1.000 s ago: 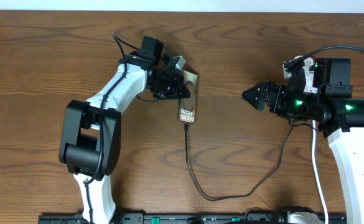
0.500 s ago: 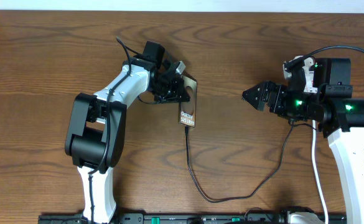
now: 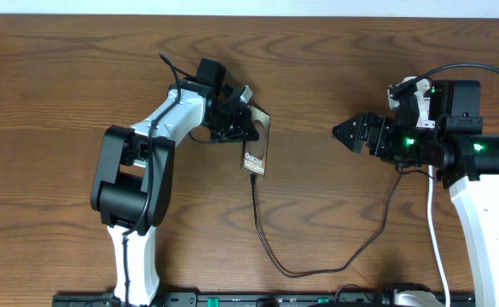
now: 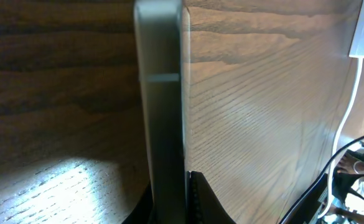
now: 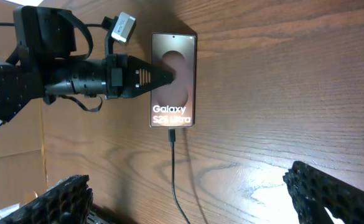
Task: Plug charger to phone and switch on socket
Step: 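Lower the plugged phone flat onto the table with the left gripper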
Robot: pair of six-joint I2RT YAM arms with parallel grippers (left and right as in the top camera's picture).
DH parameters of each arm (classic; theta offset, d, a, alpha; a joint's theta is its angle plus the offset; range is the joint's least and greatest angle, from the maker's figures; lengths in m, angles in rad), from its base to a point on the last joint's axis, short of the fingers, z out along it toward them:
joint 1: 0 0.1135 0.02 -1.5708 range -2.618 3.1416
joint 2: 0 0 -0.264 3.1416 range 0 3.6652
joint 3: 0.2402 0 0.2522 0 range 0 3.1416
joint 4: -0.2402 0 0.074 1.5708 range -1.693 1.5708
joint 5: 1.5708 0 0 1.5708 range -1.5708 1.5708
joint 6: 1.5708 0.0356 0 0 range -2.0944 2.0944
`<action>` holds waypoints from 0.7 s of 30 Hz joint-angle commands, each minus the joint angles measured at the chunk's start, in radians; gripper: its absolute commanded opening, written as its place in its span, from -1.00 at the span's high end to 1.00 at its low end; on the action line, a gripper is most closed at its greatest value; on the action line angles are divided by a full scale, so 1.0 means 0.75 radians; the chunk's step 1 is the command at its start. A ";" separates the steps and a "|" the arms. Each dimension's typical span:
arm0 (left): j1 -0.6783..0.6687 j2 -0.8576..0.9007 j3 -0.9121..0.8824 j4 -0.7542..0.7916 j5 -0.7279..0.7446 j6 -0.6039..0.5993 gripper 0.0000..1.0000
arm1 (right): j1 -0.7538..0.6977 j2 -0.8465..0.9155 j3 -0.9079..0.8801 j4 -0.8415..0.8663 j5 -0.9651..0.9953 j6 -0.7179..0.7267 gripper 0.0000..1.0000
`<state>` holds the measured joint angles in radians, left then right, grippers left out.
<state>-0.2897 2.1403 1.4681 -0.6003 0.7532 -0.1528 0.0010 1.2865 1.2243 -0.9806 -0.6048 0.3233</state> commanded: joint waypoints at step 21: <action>0.004 0.057 -0.027 -0.063 -0.359 0.028 0.50 | -0.008 -0.007 0.023 -0.013 0.007 -0.055 -0.98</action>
<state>-0.2897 2.1433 1.4666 -0.6323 0.6209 -0.1524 0.0010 1.2865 1.2243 -0.9863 -0.6037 0.3058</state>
